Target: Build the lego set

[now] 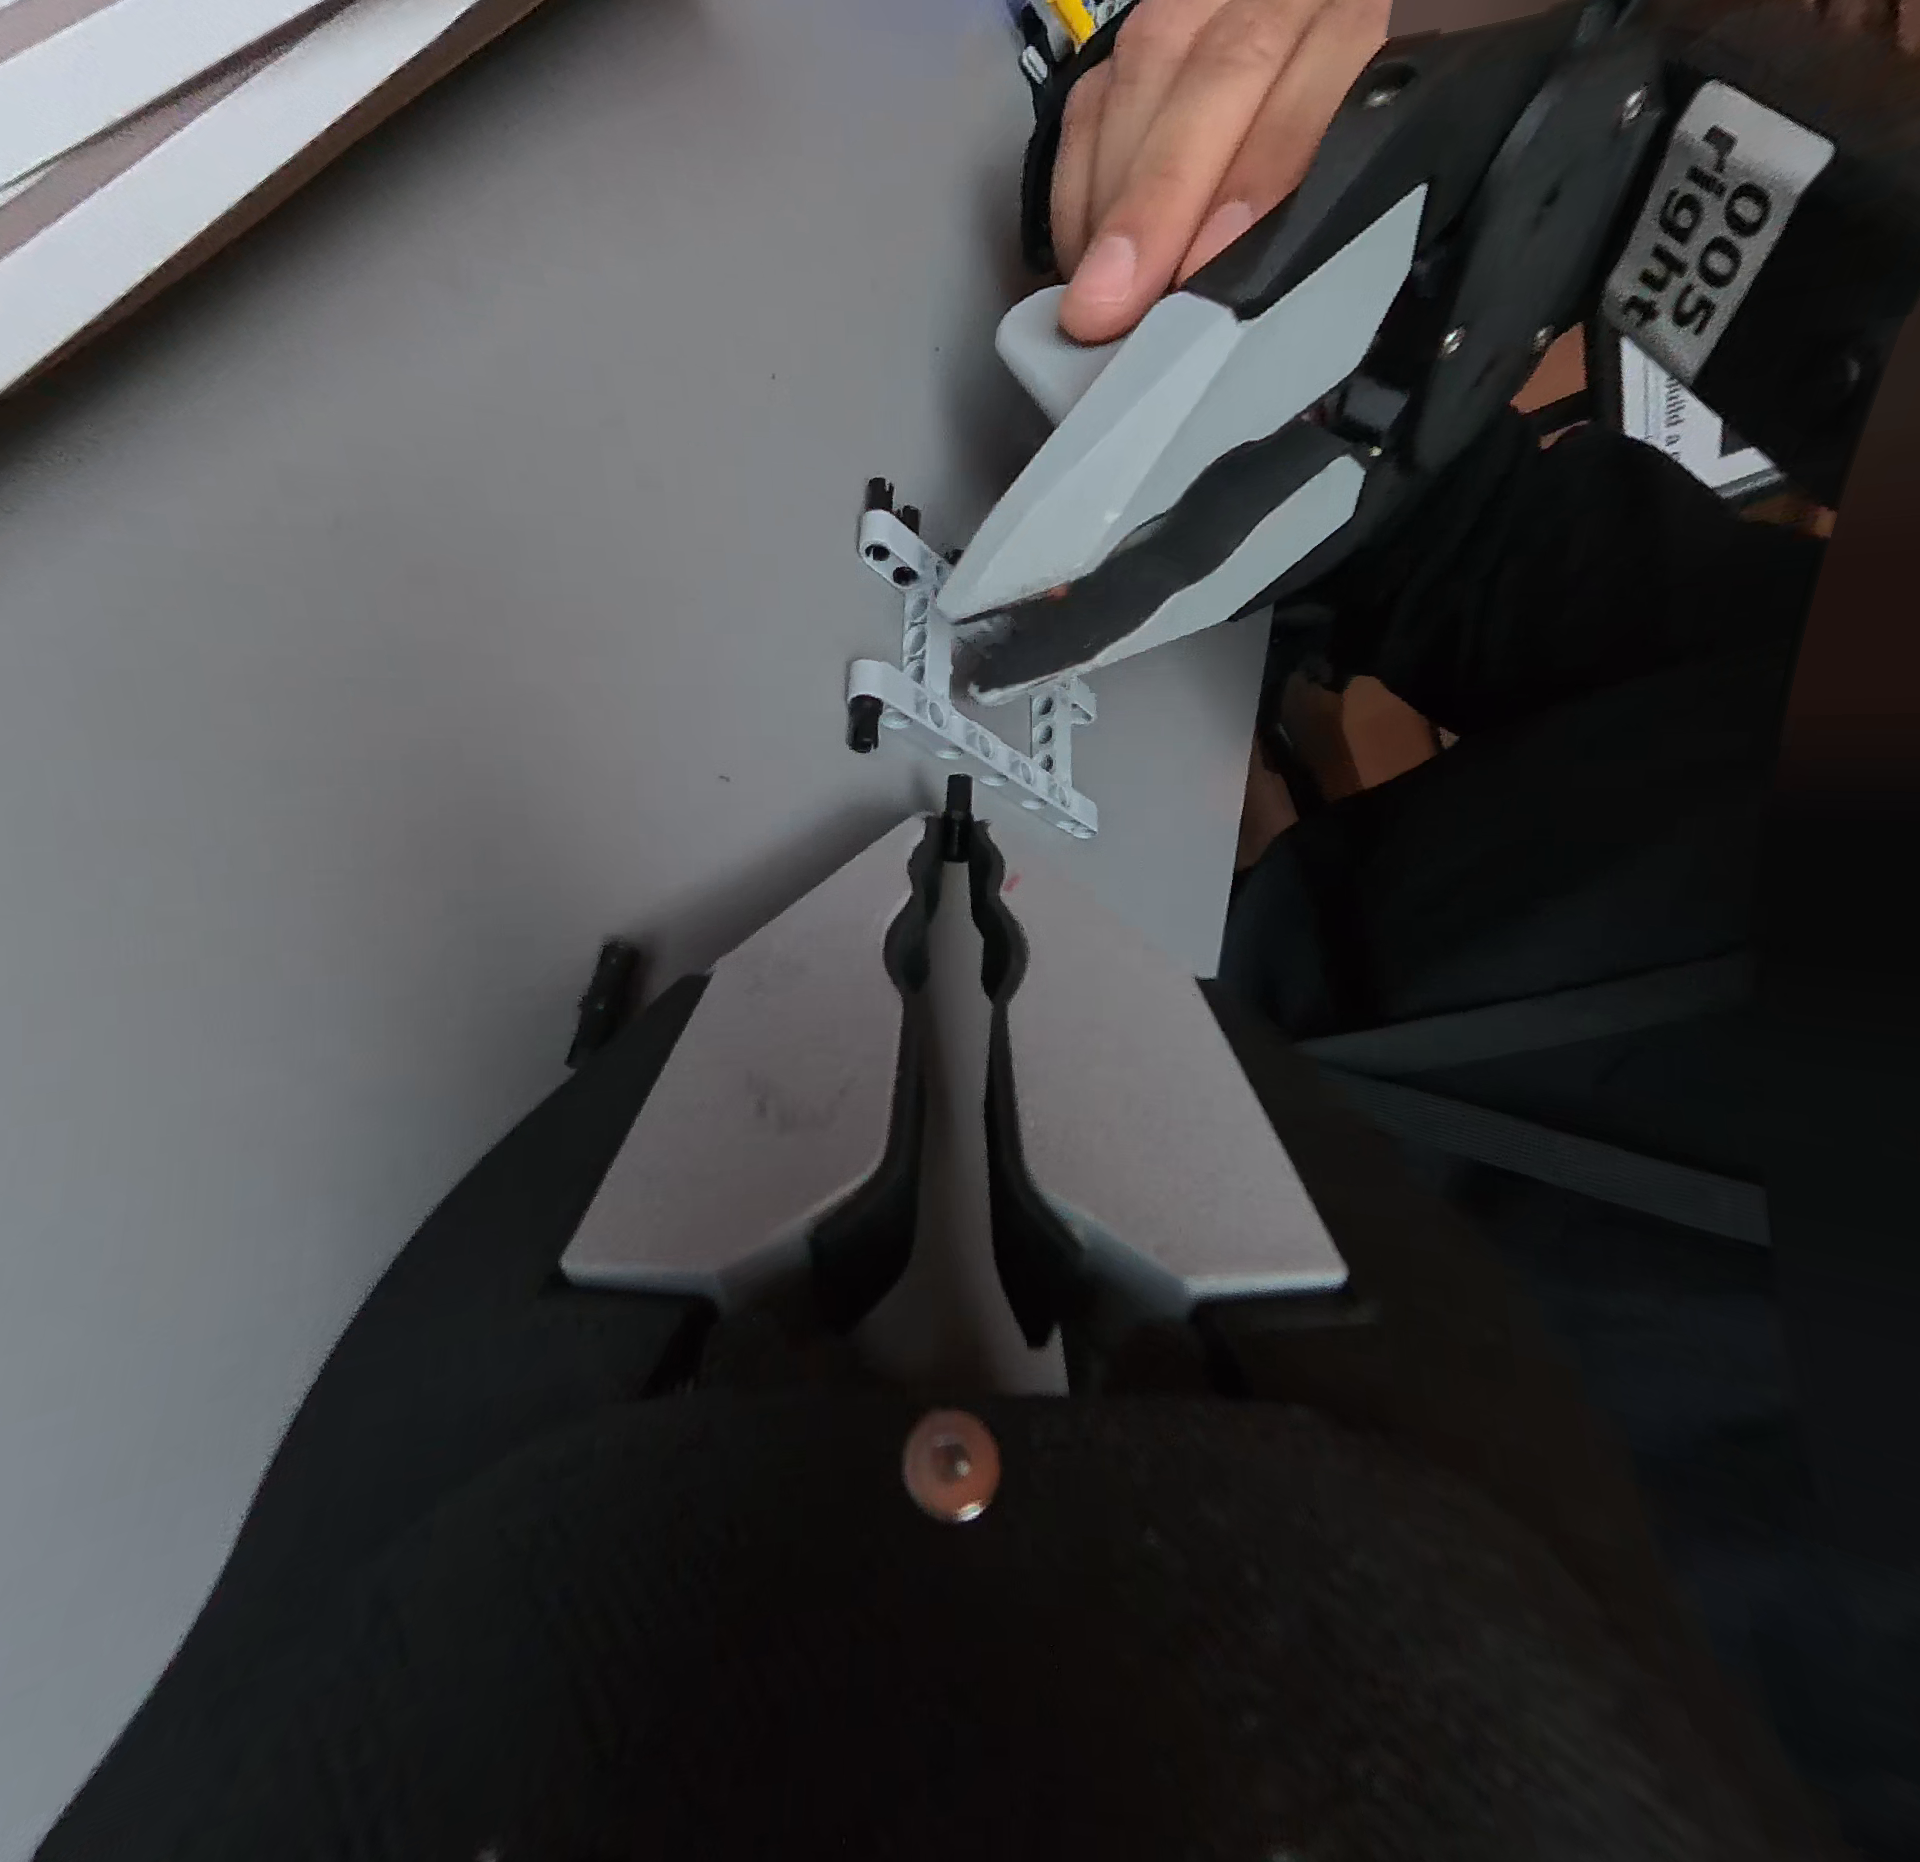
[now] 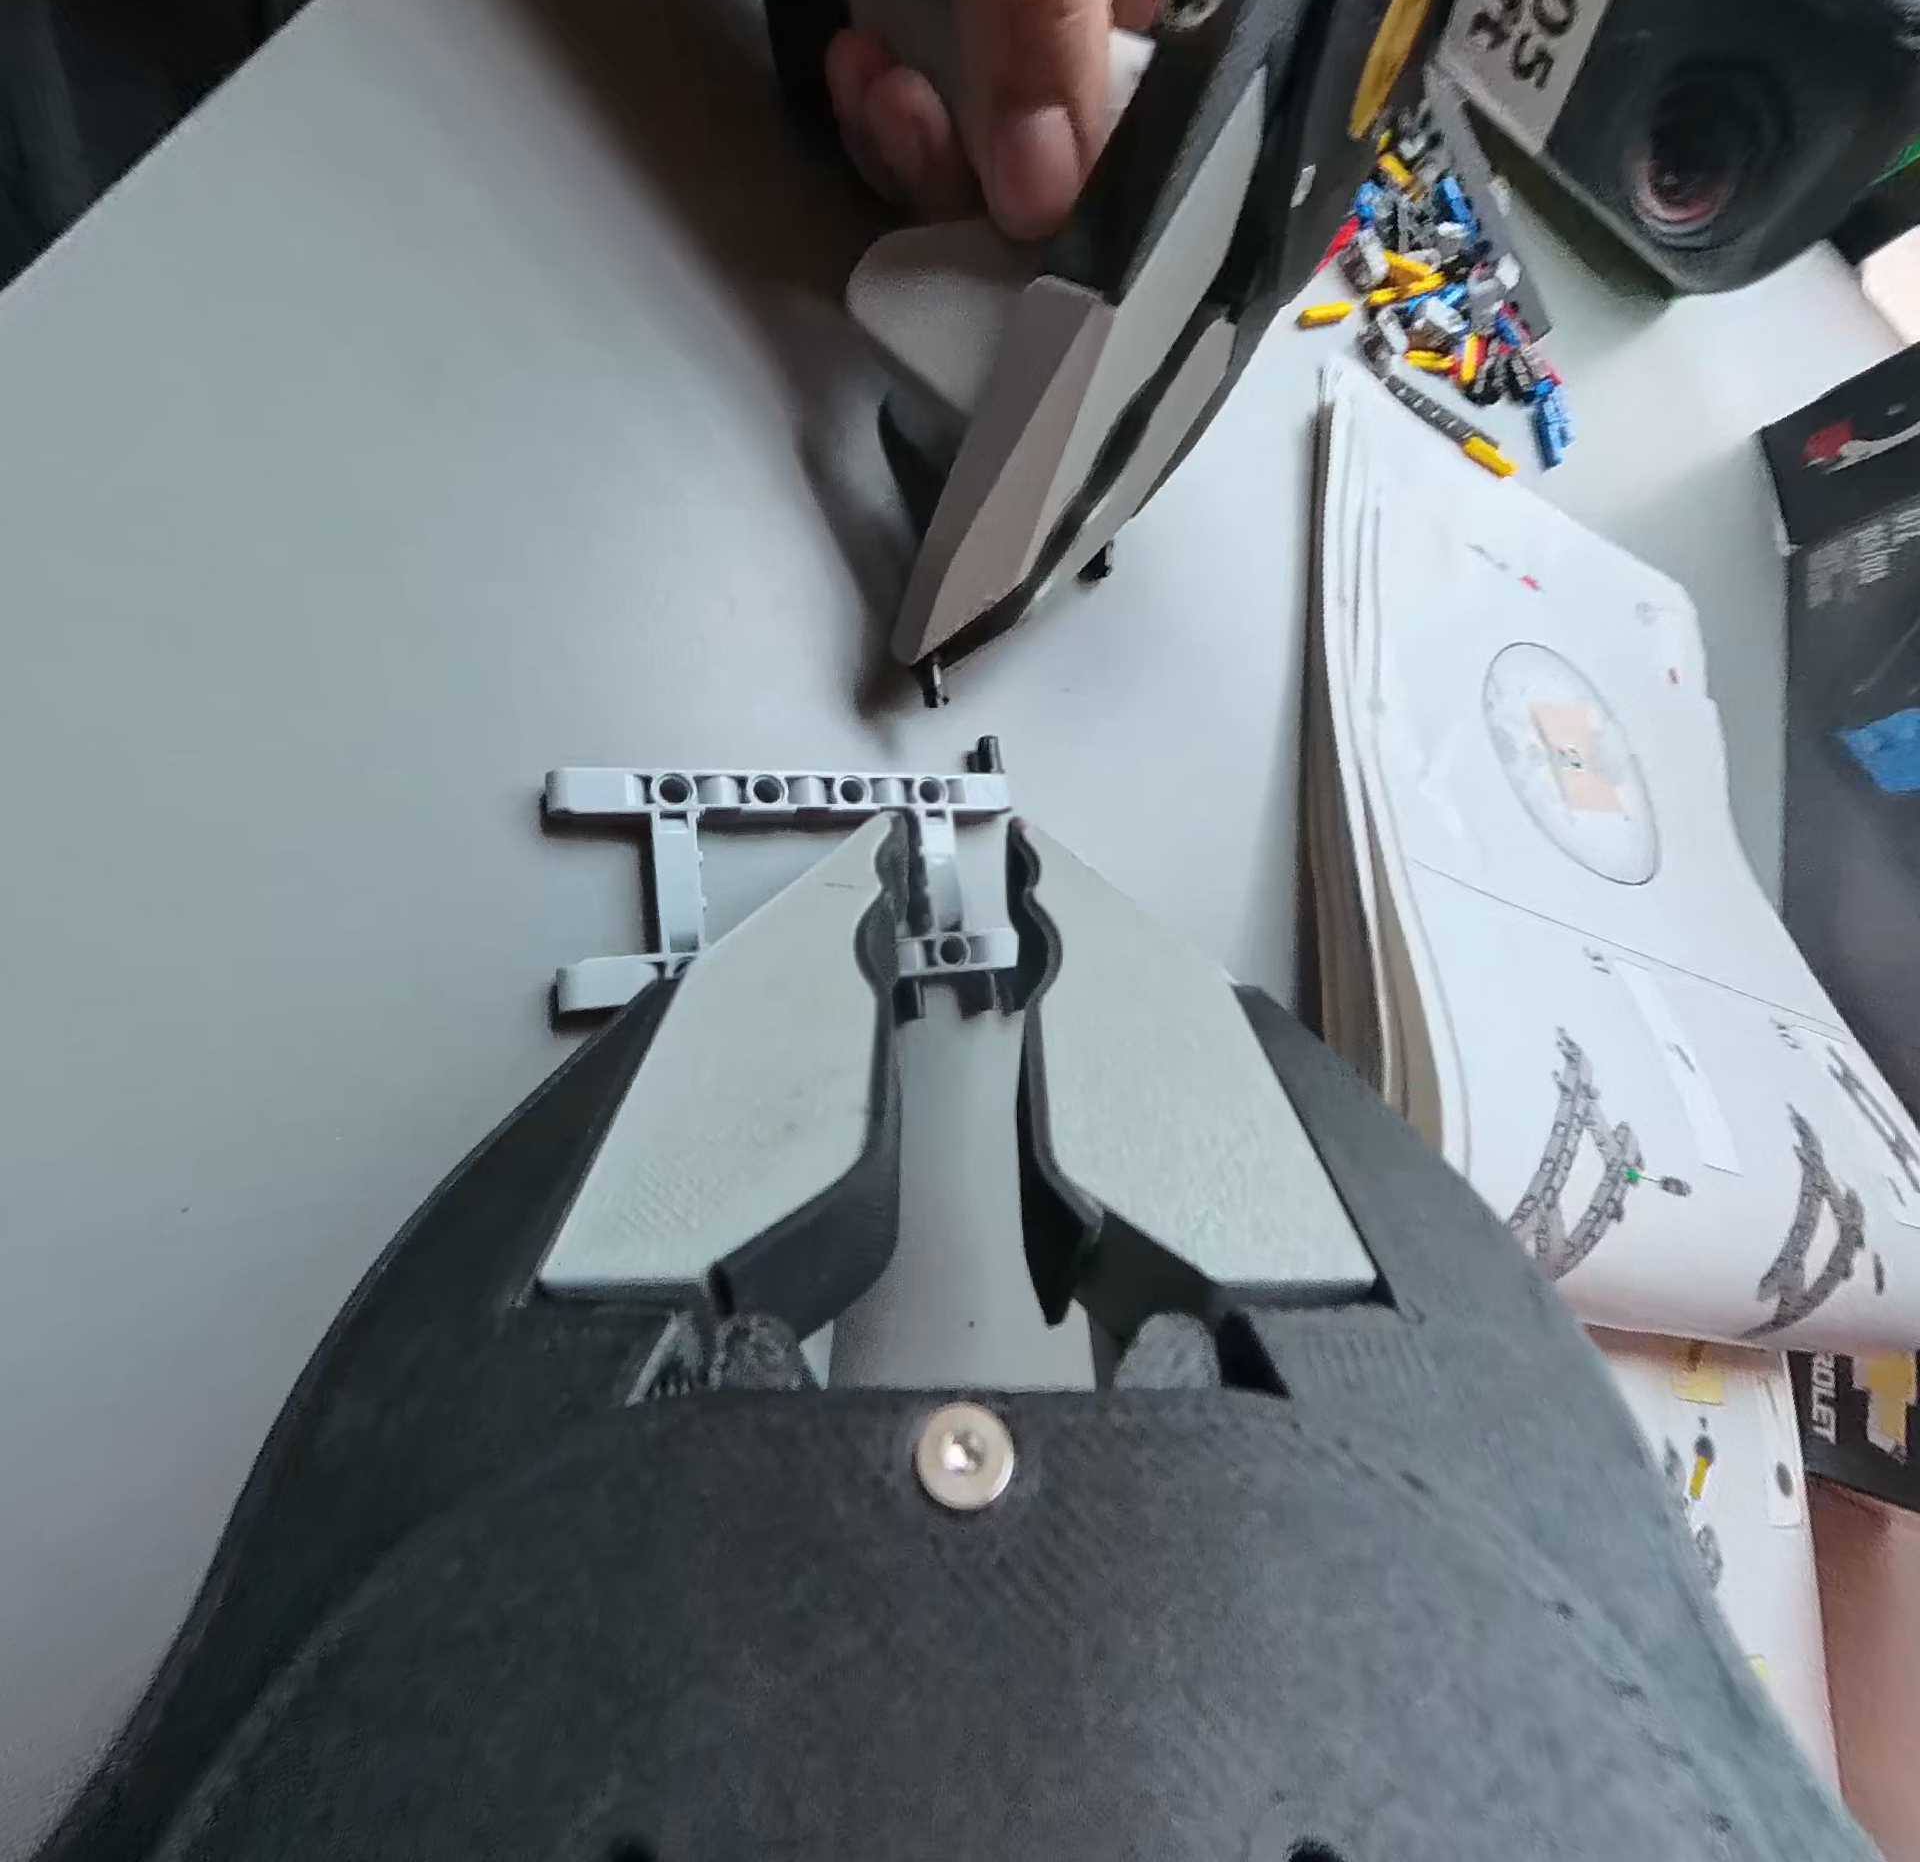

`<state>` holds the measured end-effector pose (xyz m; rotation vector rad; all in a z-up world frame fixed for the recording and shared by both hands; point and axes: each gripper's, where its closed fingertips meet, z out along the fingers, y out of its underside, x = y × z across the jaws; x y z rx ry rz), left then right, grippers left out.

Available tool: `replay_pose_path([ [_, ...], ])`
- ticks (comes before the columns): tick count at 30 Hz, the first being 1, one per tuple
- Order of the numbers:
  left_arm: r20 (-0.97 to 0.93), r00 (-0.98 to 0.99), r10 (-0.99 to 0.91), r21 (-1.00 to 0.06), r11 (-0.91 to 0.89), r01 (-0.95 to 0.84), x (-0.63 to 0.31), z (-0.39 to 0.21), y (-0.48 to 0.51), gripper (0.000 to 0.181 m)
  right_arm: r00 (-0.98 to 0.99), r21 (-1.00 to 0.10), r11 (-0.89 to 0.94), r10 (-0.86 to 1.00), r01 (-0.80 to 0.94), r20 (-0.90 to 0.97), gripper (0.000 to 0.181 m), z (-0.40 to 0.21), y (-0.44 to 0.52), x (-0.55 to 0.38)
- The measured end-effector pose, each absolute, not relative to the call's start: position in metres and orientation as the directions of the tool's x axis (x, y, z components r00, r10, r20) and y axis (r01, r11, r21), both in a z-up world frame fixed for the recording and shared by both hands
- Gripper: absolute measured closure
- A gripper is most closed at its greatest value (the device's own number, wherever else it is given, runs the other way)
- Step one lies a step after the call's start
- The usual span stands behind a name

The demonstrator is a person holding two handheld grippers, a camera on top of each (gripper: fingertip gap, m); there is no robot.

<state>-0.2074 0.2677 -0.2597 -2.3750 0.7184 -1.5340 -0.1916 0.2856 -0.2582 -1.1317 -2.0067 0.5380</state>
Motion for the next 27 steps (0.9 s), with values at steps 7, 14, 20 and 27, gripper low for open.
replay_pose_path([
  [7,0.845,0.287,-0.451,-0.386,-0.886,-0.256,-0.2078,-0.2565,0.2686,0.179,-0.381,-0.654,0.508,0.859,0.56,0.341,0.176,-0.2693,0.2796,-0.2001],
  [14,0.853,0.29,-0.434,-0.371,-0.895,-0.247,-0.2135,-0.2571,0.2656,0.179,-0.366,-0.686,0.439,0.893,0.581,0.262,0.176,-0.27,0.2793,-0.1991],
  [20,0.854,0.29,-0.431,-0.365,-0.895,-0.254,-0.2127,-0.2584,0.2653,0.179,-0.396,-0.62,0.401,0.905,0.674,0.155,0.174,-0.2712,0.283,-0.1937],
  [27,0.874,0.269,-0.405,-0.345,-0.906,-0.246,-0.2133,-0.2563,0.2654,0.179,-0.346,-0.642,0.287,0.937,0.711,0.036,0.176,-0.2721,0.281,-0.1948],
])
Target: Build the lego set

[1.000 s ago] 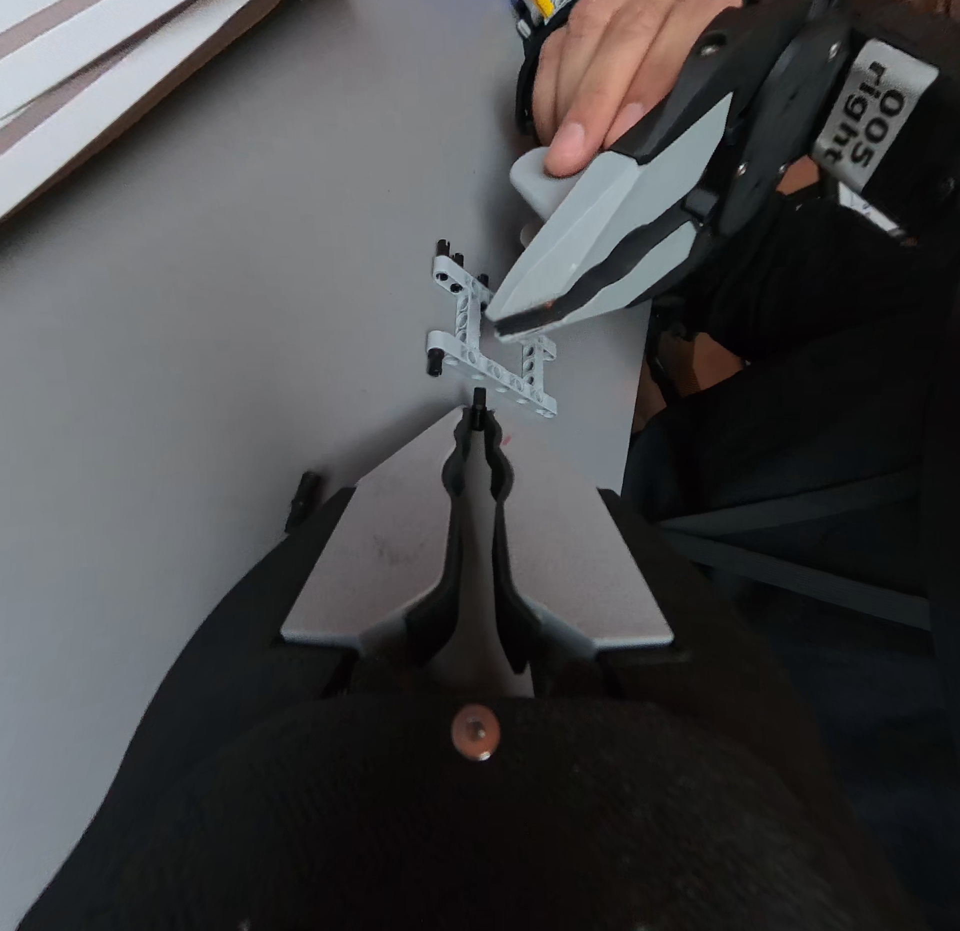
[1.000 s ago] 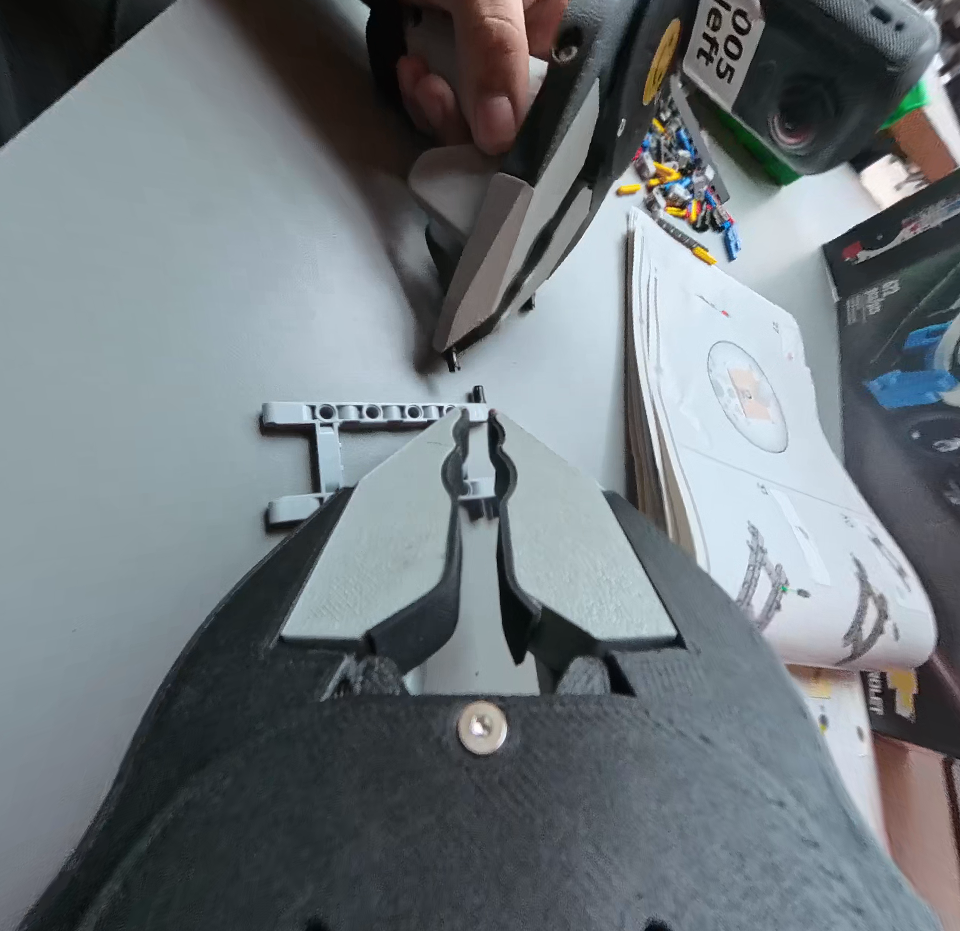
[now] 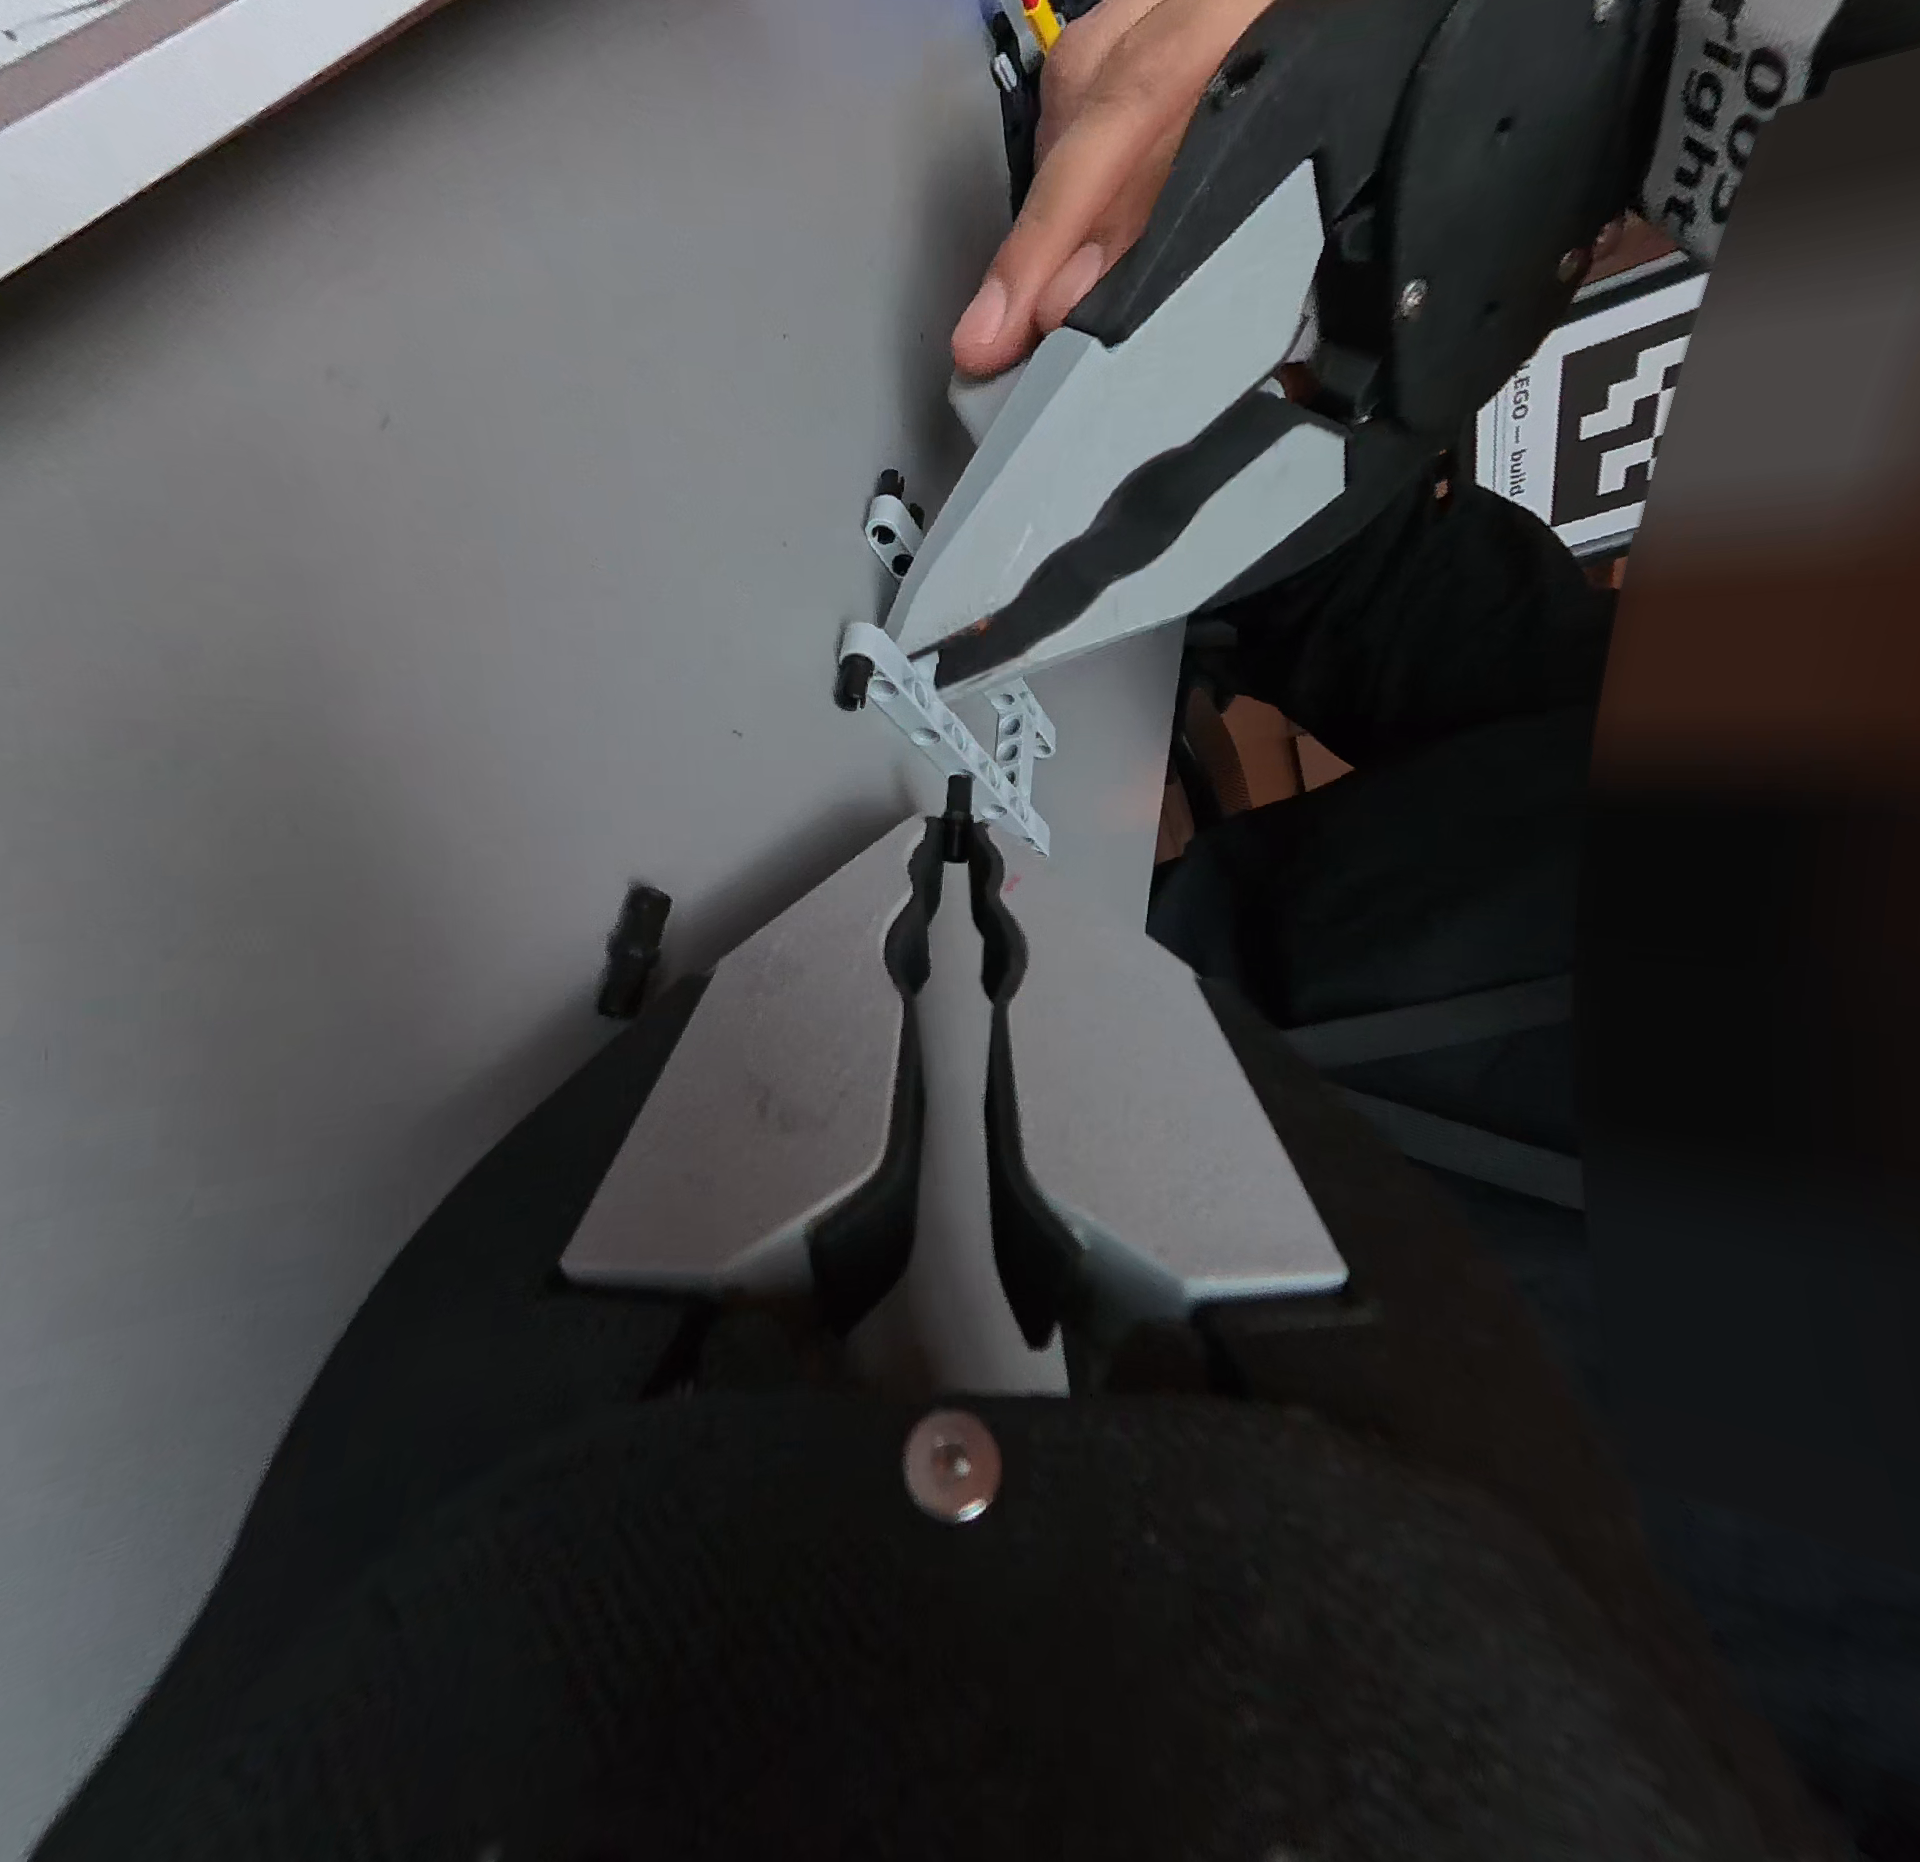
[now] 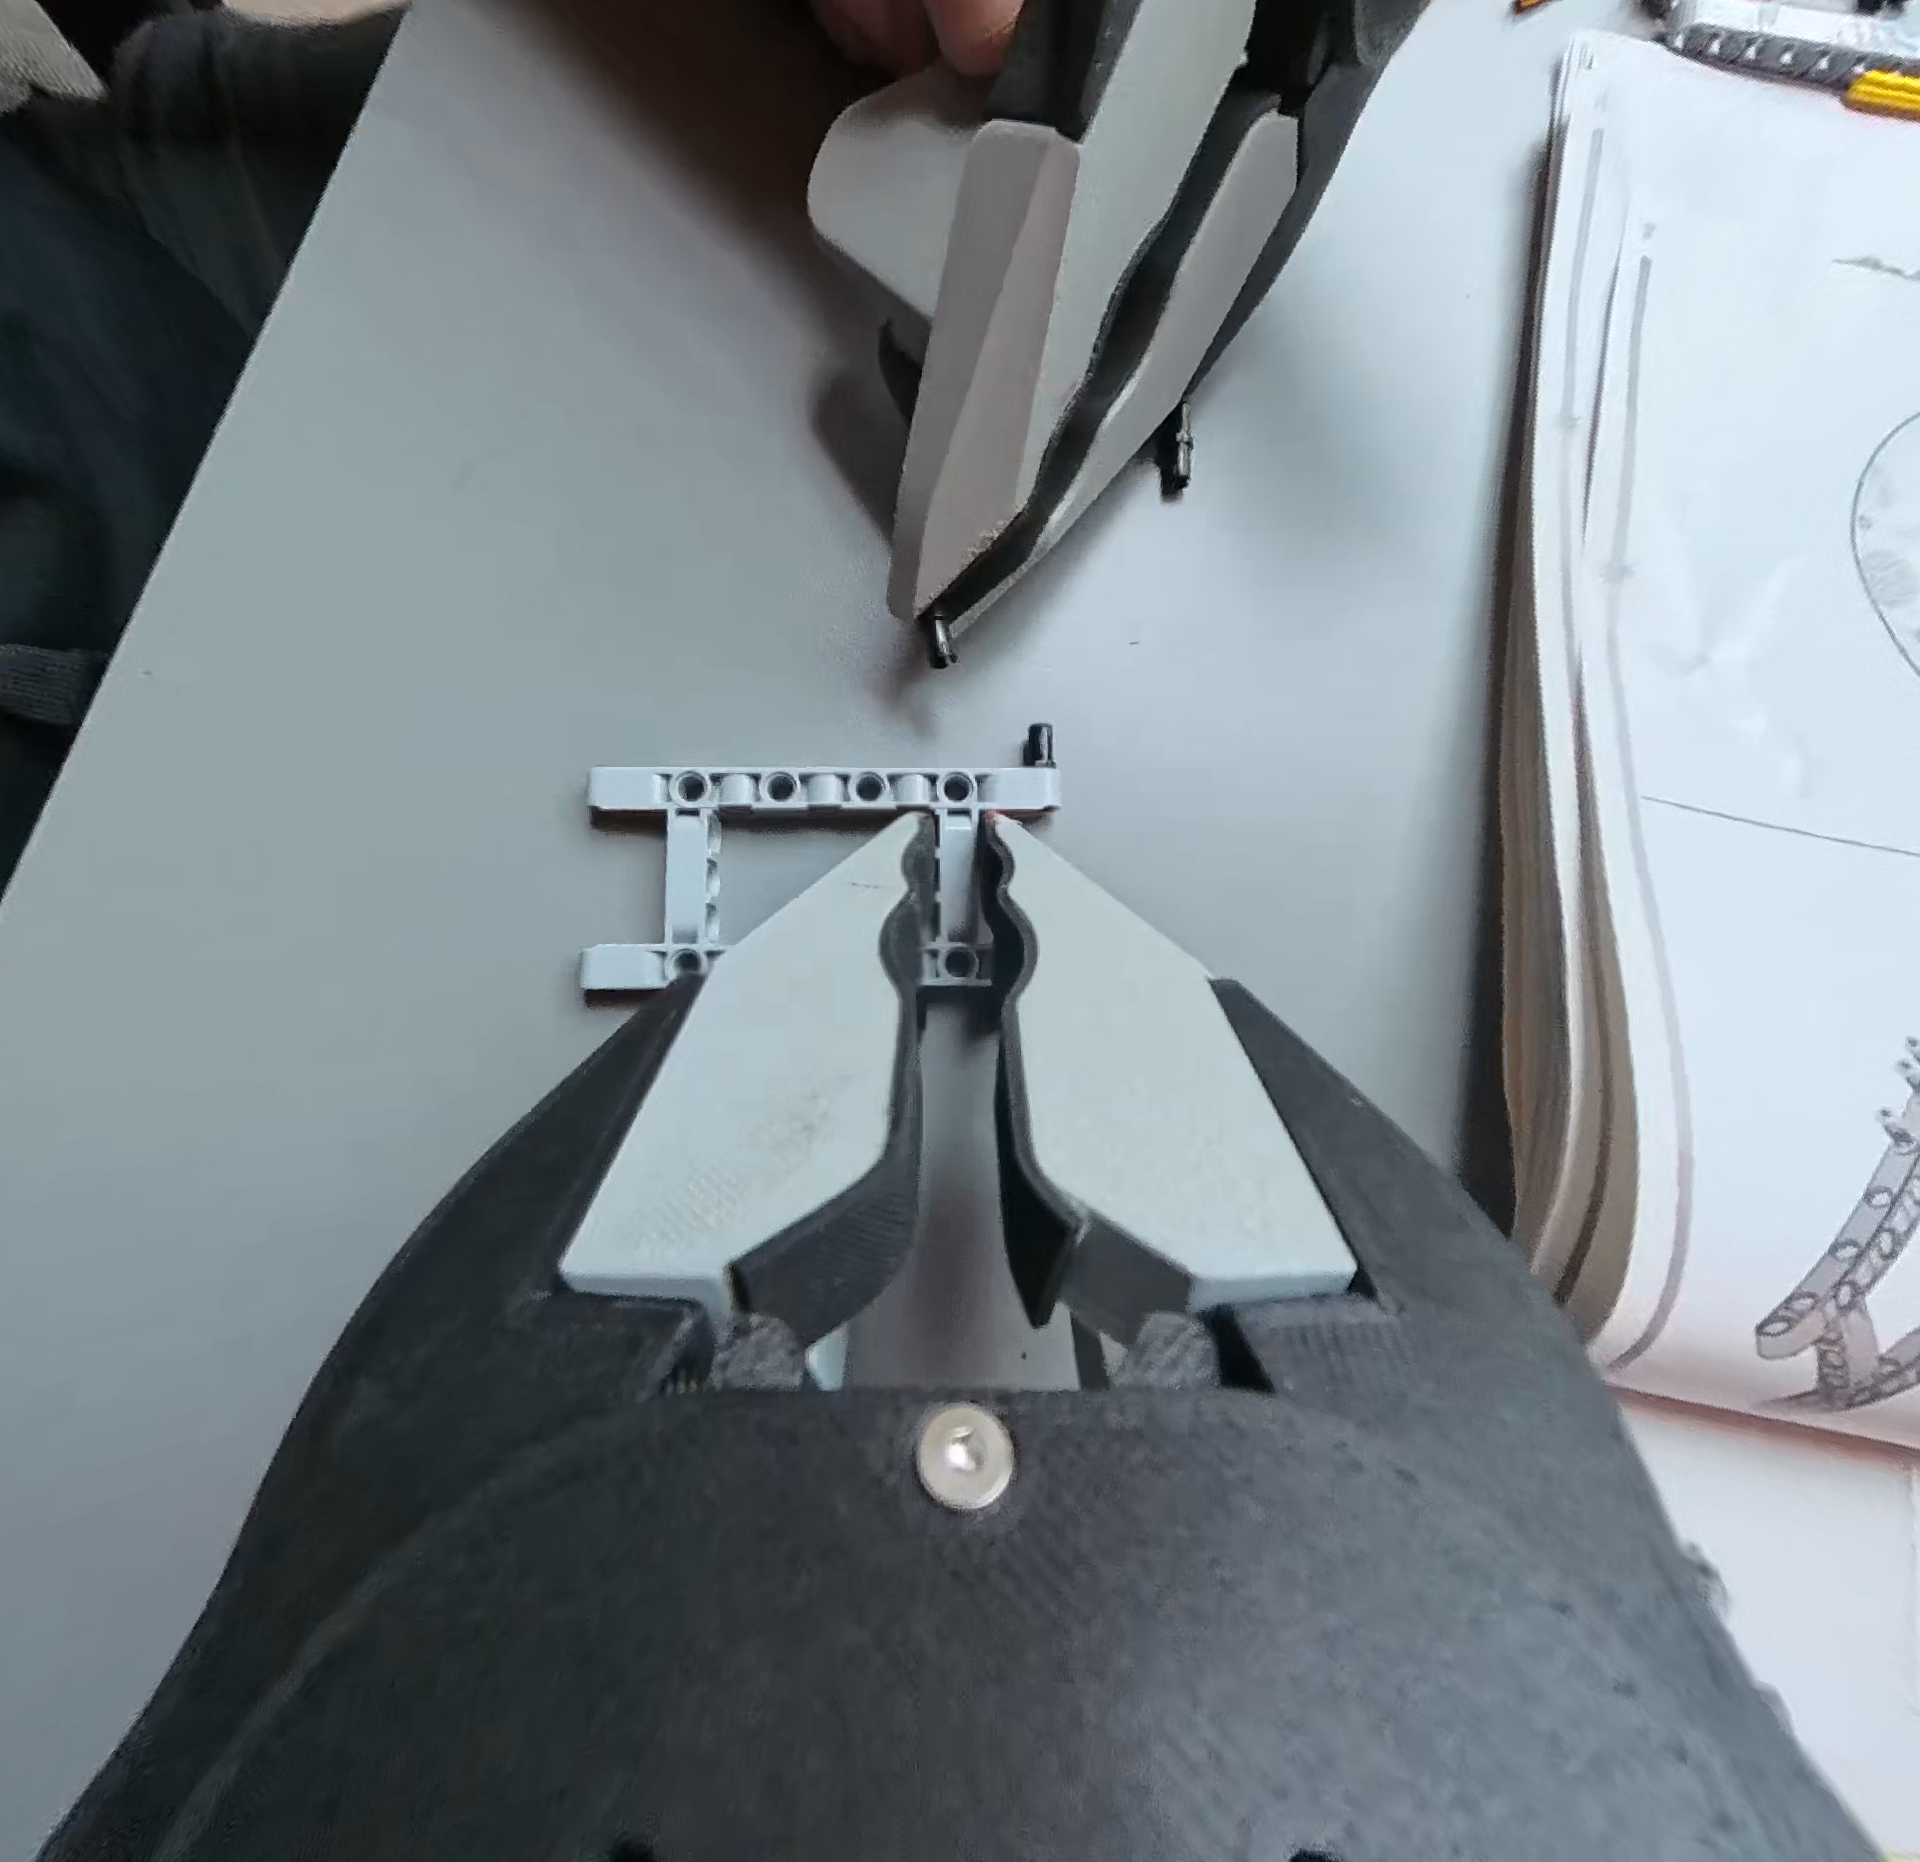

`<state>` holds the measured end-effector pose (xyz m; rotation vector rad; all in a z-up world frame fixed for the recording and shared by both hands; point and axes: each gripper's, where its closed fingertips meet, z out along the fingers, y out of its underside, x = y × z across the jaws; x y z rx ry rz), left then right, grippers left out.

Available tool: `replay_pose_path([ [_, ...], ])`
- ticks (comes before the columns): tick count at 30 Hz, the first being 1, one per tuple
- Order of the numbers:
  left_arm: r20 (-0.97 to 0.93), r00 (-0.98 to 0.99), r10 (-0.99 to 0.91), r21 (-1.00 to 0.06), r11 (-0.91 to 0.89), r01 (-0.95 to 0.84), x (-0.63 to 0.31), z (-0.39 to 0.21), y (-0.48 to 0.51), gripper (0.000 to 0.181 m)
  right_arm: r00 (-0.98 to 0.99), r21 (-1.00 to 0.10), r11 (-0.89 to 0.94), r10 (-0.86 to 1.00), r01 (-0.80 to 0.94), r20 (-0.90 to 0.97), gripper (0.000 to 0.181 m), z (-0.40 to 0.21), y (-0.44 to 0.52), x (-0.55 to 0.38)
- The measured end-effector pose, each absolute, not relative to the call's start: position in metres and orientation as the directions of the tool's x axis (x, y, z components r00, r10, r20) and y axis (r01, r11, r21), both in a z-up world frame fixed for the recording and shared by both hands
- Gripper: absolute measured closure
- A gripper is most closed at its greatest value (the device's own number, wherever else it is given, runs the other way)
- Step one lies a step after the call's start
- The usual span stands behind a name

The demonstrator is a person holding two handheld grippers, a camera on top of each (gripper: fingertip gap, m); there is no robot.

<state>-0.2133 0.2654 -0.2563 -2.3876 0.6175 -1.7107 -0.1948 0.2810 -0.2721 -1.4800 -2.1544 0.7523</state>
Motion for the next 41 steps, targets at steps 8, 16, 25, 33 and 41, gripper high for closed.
replay_pose_path([
  [8,0.904,0.237,-0.356,-0.303,-0.924,-0.234,-0.213,-0.254,0.264,0.179,-0.376,-0.708,0.448,0.886,0.546,0.271,0.177,-0.262,0.269,-0.197],
  [16,0.931,0.17,-0.323,-0.281,-0.932,-0.23,-0.206,-0.246,0.258,0.179,-0.368,-0.634,0.612,0.791,0.472,0.489,0.176,-0.251,0.267,-0.2],
  [25,0.937,0.183,-0.298,-0.252,-0.938,-0.237,-0.207,-0.249,0.258,0.179,-0.396,-0.641,0.628,0.777,0.441,0.489,0.177,-0.252,0.26,-0.203],
  [33,0.935,0.188,-0.302,-0.235,-0.92,-0.313,-0.207,-0.253,0.25,0.179,-0.445,-0.685,0.625,0.769,0.374,0.459,0.177,-0.257,0.252,-0.203],
  [41,0.931,0.197,-0.308,-0.223,-0.905,-0.362,-0.207,-0.255,0.249,0.18,-0.457,-0.676,0.656,0.741,0.336,0.492,0.177,-0.258,0.251,-0.204],
])
